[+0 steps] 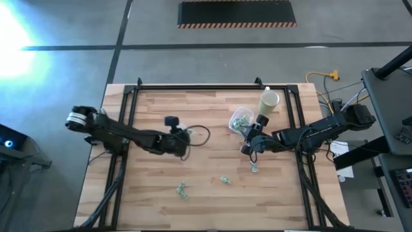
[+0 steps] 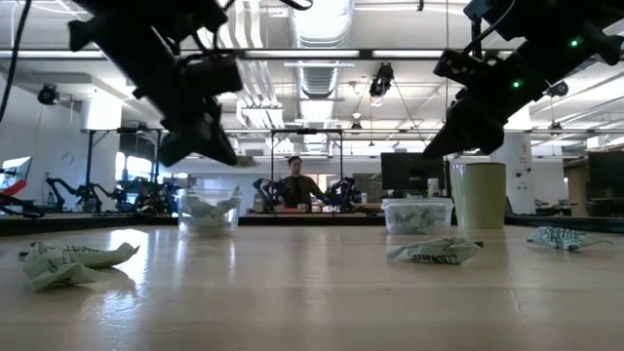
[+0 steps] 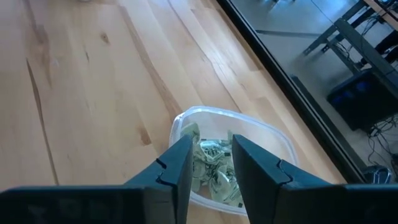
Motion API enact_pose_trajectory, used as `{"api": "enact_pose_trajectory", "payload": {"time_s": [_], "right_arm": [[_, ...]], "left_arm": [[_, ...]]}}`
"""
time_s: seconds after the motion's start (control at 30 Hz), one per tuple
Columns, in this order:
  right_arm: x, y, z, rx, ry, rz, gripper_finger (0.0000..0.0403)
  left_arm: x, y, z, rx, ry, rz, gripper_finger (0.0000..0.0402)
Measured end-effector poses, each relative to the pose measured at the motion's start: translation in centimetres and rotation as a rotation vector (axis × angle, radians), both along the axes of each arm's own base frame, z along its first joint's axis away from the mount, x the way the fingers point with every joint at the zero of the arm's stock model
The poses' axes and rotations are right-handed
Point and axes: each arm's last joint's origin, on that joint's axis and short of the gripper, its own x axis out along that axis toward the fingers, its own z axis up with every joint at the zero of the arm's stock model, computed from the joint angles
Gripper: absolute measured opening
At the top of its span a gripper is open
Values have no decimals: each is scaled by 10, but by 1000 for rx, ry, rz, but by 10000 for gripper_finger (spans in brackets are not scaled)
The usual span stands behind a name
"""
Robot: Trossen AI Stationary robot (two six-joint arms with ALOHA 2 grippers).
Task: Pick and place items into bin
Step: Put the stevia packet into the left transparent bin
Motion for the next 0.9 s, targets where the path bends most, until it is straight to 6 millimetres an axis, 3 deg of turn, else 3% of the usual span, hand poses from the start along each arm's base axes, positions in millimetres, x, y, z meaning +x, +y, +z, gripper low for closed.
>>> {"api": "enact_pose_trajectory", "payload": {"time_s": [0.33, 0.7, 0.9], "right_arm": [[0, 0, -1, 17, -5, 6, 98], [0, 0, -1, 19, -5, 8, 91], [0, 0, -1, 19, -5, 9, 86]], "left_arm": [[-44, 9, -8, -9, -53, 80, 1], [-44, 8, -20, -36, 0, 54, 6], [-43, 7, -25, -46, 30, 43, 58]]}}
